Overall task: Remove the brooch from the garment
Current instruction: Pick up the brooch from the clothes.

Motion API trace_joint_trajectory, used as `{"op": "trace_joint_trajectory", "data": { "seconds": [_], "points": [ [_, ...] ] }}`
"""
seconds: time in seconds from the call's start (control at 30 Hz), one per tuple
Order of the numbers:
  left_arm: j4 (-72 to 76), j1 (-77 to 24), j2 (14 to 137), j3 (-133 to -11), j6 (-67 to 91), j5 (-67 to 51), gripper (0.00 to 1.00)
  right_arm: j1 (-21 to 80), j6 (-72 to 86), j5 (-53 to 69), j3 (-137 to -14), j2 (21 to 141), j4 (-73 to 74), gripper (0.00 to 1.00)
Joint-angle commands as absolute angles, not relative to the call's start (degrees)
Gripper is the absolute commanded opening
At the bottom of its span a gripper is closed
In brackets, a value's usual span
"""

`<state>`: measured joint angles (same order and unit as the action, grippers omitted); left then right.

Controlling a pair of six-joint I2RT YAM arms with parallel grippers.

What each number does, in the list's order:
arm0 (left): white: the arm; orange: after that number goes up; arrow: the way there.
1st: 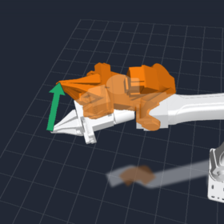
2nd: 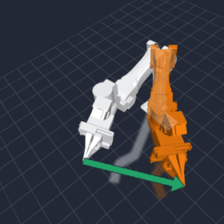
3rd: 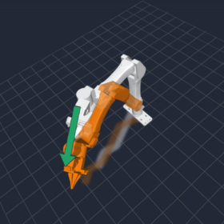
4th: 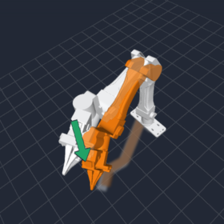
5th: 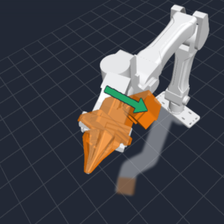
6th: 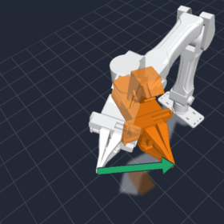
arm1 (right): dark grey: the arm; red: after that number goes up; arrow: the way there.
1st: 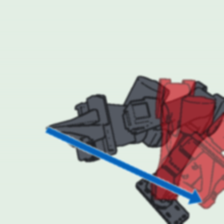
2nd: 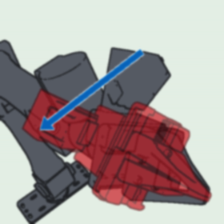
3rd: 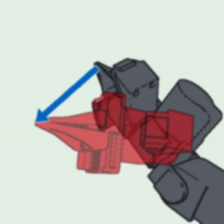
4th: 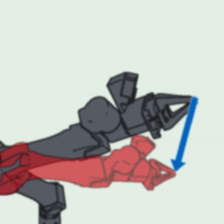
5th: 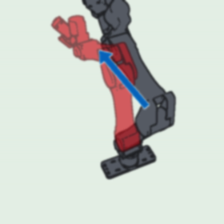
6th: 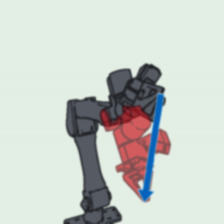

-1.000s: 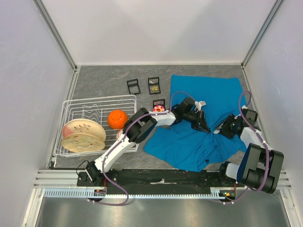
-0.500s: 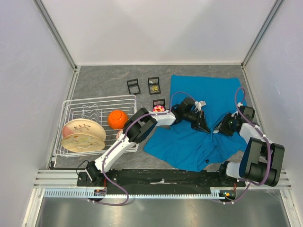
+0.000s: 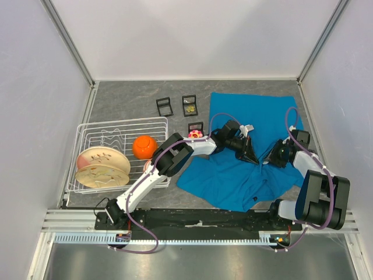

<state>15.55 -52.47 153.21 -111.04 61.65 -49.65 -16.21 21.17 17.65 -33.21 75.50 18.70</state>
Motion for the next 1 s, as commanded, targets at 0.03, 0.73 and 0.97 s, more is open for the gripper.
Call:
{"op": "trace_joint_trajectory", "data": {
  "seconds": [0.03,0.73,0.97],
  "points": [
    [16.8,-52.5,154.4,-112.5,61.3,-51.8,0.09,-15.9,20.2,15.1,-36.1,75.8,18.7,0.34],
    [12.3,-52.4,152.6,-115.6,57.8,-51.9,0.12,-15.2,22.0,16.3,-36.7,78.0,18.6,0.23],
    [11.2,-52.5,150.5,-117.9,57.6,-51.2,0.19,-16.4,27.1,16.2,-35.3,71.5,18.4,0.49]
  ]
}}
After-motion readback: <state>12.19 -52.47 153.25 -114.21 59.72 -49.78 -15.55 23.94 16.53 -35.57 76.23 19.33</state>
